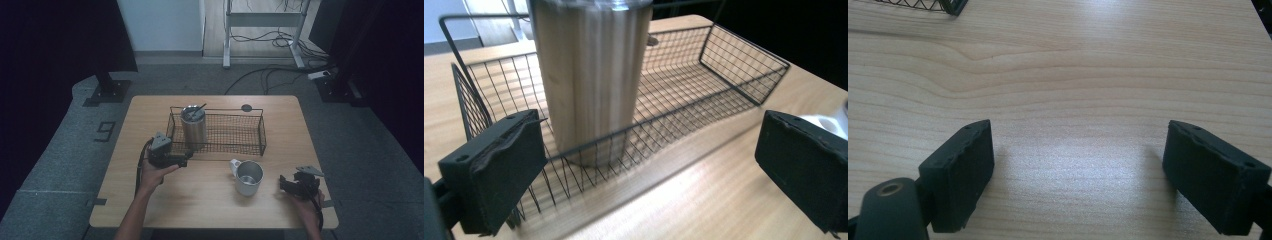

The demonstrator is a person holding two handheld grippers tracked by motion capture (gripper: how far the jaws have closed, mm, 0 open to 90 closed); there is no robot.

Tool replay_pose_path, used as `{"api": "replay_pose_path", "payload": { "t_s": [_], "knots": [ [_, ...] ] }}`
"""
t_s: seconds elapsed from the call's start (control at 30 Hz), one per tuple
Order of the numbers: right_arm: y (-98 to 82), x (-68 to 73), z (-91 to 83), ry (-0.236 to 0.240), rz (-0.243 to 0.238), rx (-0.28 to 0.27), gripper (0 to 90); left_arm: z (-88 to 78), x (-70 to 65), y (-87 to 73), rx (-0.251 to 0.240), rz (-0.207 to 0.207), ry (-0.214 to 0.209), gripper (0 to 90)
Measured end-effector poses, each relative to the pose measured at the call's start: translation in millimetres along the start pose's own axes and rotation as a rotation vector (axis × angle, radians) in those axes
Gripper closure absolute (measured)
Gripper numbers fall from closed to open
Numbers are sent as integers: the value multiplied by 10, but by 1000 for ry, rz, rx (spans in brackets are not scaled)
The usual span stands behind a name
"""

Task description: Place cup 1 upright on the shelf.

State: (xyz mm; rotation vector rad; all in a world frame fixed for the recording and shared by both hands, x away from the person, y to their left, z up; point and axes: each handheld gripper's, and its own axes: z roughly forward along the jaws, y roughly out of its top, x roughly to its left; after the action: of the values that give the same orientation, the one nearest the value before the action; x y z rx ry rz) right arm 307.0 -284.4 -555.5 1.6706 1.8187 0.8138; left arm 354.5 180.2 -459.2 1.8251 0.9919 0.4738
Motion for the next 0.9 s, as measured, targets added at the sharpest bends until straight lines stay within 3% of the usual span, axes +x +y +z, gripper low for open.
{"api": "replay_pose_path", "payload": {
  "t_s": [0.33, 0.63, 0.77, 0.9],
  "knots": [
    [0, 0, 0, 0, 0, 0, 129, -165, -133, -293, 13, 12, 1, 10],
    [0, 0, 0, 0, 0, 0, 129, -197, -145, -544, 47, -15, 0, 21],
    [4, 7, 4, -5, 1, 1, 122, -203, -153, -610, 42, -5, 34, 41],
    [10, 11, 10, -7, 5, 6, 108, -209, -147, -663, 42, -15, 43, 42]
  ]
}}
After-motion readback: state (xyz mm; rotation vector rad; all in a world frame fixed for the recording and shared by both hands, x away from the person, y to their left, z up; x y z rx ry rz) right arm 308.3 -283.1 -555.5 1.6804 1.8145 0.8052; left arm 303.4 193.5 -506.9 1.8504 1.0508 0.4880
